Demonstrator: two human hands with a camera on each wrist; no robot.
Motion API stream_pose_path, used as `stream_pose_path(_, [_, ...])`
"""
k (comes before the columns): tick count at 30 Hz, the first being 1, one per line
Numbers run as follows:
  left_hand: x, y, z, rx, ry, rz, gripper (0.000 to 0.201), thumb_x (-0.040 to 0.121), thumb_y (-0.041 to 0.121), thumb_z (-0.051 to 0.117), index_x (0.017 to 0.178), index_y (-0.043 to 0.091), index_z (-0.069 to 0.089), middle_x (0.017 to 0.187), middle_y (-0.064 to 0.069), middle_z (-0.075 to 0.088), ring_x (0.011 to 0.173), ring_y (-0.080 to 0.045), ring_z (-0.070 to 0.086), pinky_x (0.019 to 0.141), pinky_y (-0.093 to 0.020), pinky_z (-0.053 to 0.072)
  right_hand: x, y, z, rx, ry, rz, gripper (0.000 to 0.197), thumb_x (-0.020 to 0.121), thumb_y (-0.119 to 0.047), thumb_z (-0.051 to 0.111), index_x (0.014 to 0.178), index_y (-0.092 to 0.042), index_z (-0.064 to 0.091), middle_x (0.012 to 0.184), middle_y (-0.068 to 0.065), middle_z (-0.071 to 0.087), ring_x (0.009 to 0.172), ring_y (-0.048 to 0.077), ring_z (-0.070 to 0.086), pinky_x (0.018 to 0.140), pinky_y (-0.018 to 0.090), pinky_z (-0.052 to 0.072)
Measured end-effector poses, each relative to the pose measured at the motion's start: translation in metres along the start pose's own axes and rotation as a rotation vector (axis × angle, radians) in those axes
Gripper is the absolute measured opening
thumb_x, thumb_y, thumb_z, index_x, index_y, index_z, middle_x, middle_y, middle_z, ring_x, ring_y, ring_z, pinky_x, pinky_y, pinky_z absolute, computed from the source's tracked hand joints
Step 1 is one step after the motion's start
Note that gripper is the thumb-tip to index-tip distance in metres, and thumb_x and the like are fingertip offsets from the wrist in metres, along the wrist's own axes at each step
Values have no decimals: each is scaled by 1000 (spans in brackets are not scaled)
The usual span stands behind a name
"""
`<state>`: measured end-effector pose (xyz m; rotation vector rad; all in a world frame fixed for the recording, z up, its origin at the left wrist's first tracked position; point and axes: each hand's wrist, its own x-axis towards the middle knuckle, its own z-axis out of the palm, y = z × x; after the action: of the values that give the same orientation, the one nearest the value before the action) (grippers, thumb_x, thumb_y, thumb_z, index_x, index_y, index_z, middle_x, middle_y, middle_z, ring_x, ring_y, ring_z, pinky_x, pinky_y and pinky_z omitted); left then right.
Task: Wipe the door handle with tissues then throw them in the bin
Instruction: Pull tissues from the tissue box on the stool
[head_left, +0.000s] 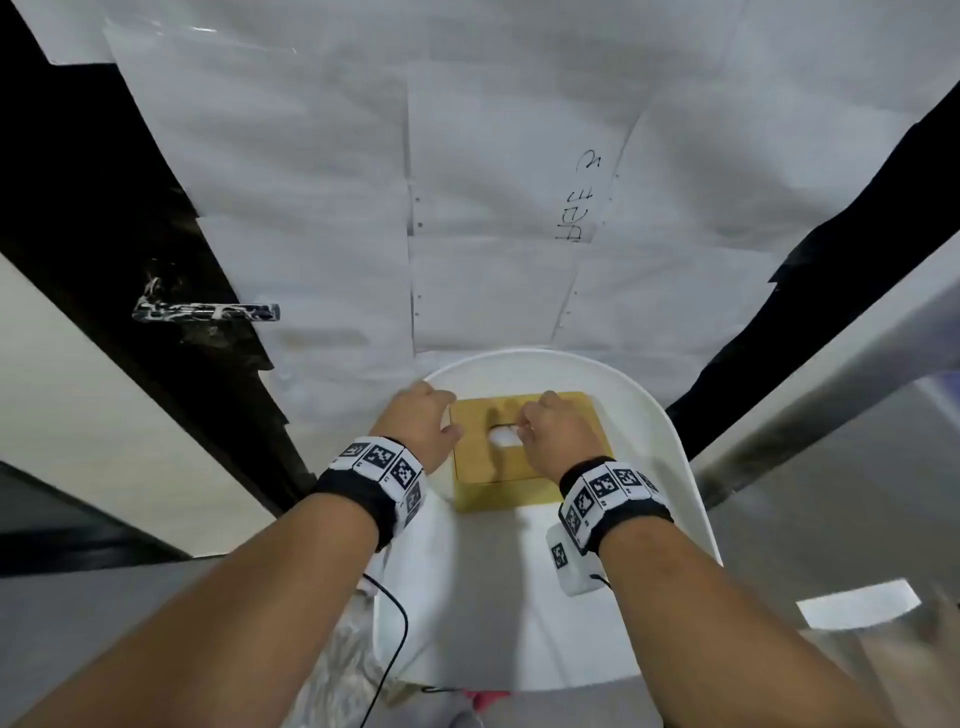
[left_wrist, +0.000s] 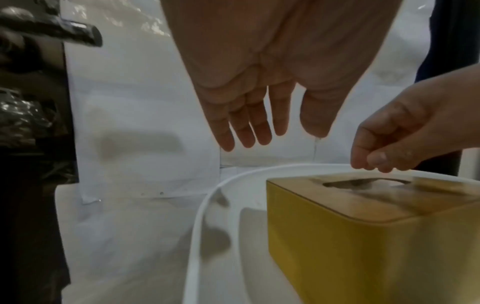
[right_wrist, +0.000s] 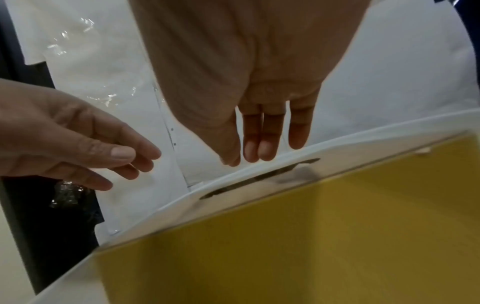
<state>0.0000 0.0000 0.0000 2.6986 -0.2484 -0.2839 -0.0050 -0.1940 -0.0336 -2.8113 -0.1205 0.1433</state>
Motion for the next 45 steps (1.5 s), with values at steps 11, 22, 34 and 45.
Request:
stream_pose_path(11, [13,12,39,161,-242,91,66,92,37,57,149,21,29,160,2,15,146,-18,16,115,-25,13,14,7,12,-111,-78,29,24,93,-28,43,96,-13,62,100,10,62,94,32,59,75,36,46])
stream_pose_path(22, [18,19,40,148,-269,73,65,91,30,59,148,19,30,160,-1,15,146,-19,16,117,-30,16,19,-16,15,-19,-123,212,26,85,-39,47,77,-20,63,87,1,67,88,24,62,86,37,46])
stream_pose_path(34, [24,19,40,169,-301,67,67,90,31,62,148,17,31,160,-1,16,145,-21,21,117,-31,21,24,3,1,47,-95,233,17,83,-8,47,87,-13,62,98,7,64,92,28,60,74,33,51])
stream_pose_path(45, [21,23,38,143,-290,48,65,90,28,63,146,16,33,159,0,18,143,-21,25,116,-30,23,23,6,5,99,-54,238,17,79,-2,45,93,-7,54,97,11,62,89,31,58,72,34,49])
